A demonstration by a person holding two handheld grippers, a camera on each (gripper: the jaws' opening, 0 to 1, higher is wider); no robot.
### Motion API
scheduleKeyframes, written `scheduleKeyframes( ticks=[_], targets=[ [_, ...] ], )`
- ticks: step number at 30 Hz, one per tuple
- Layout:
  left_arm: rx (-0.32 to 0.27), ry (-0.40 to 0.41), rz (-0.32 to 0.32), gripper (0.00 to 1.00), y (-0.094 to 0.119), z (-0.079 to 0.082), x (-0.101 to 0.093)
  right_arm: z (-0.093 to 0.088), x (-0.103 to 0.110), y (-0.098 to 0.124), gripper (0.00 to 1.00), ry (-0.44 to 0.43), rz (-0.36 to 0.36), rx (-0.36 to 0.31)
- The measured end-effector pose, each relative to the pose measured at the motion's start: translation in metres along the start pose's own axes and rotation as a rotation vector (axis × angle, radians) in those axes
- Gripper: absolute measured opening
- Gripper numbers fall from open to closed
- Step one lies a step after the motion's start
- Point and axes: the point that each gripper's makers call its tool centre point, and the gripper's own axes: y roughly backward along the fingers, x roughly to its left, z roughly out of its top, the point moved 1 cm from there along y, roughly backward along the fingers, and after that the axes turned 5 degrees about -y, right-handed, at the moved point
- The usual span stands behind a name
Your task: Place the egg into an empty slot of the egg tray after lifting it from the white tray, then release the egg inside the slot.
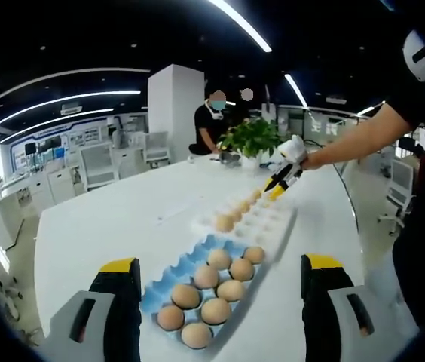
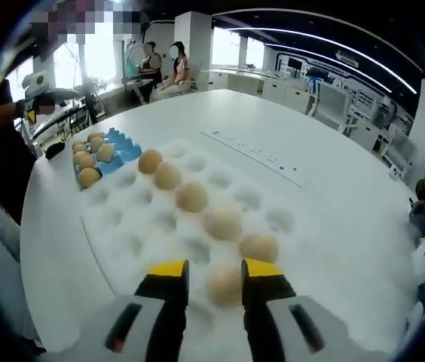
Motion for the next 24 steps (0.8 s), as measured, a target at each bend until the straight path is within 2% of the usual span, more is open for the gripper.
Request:
scheduleKeyframes(
  ticks=[10,24],
  targets=[
    [0.008,0.002,0.009,0.9,-0.001,-0.001,-0.002,-0.015,-0.007,-0.004,0.3,-0.024,-0.004,0.02],
    [0.017,0.003,0.027,0.9,0.001,0.0,-0.002,-0.021,-0.011,-0.01,0.28,-0.037,0.001,0.024]
  ],
)
